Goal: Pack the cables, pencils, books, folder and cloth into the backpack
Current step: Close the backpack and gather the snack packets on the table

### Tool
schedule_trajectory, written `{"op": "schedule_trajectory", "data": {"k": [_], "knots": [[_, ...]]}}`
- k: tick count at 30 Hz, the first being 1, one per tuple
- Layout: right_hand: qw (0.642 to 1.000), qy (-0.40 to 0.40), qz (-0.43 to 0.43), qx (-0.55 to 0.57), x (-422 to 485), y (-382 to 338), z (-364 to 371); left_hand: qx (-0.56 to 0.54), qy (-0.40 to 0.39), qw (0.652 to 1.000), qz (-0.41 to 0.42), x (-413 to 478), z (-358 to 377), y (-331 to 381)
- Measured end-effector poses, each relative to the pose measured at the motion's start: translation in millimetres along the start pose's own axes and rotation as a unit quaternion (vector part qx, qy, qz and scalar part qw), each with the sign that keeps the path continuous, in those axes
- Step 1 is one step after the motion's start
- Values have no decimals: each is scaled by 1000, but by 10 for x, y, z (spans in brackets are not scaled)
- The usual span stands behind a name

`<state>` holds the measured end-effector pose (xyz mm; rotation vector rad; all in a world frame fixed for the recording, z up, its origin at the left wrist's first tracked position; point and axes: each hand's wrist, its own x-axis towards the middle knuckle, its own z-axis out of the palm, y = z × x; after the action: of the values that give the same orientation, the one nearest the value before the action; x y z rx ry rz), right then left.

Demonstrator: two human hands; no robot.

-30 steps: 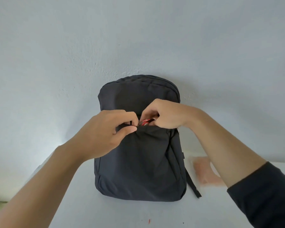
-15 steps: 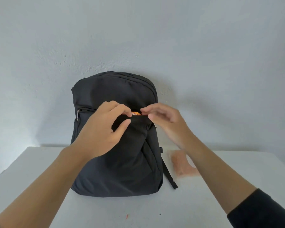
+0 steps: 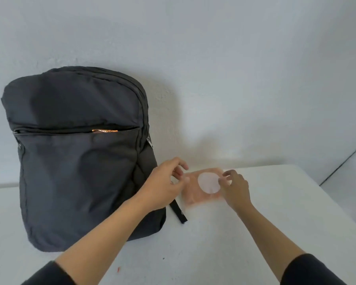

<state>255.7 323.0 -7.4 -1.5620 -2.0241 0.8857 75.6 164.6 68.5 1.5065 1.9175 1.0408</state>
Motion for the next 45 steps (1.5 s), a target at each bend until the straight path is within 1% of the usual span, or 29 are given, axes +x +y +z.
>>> {"op": "schedule_trajectory", "data": {"k": [2,3,5,6,10,13,15,18,21,24,27,28,31,33,35,36,38,40,42,43,45], "knots": [[1000,-10,22,-8,91,141,3,-54,-19,991,-119,221,288,-105],[999,-18,32,-9,124,171,11,-62,-30,984,-167,310,401,-163],[998,-39,50,-1,213,214,22,-76,-47,968,-235,486,620,-269],[997,-49,60,13,267,231,27,-83,-43,961,-260,572,725,-326],[989,-79,94,87,384,260,70,-125,35,941,-313,730,965,-467],[968,-95,132,190,453,334,106,-187,46,923,-332,757,984,-405],[947,-92,129,279,463,325,87,-230,57,910,-339,756,933,-360],[925,-64,71,369,421,252,16,-310,101,890,-320,717,794,-266],[898,-67,35,433,343,120,-69,-368,124,879,-278,618,619,-62],[892,-79,-1,445,264,-83,-178,-385,130,886,-222,495,394,176],[890,-138,-42,433,115,-381,-301,-375,141,901,-169,303,169,411],[887,-155,-49,432,47,-494,-324,-365,144,907,-154,216,95,487],[862,-203,-84,456,-128,-776,-362,-328,159,927,-84,-59,-100,694],[849,-235,-140,452,-215,-989,-377,-296,180,938,-29,-224,-309,760],[836,-259,-194,444,-300,-1215,-383,-281,200,938,16,-377,-592,797],[826,-269,-204,452,-325,-1350,-372,-279,211,936,34,-441,-771,813],[814,-262,-209,475,-390,-1580,-361,-268,224,935,62,-526,-1062,816],[812,-236,-223,484,-471,-1860,-323,-230,256,934,102,-587,-1357,769],[812,-207,-245,488,-577,-2157,-289,-188,279,935,116,-637,-1630,697],[811,-193,-255,490,-633,-2298,-261,-168,280,940,104,-675,-1770,629],[811,-155,-268,497,-690,-2497,-242,-89,256,962,41,-700,-1965,467]]}}
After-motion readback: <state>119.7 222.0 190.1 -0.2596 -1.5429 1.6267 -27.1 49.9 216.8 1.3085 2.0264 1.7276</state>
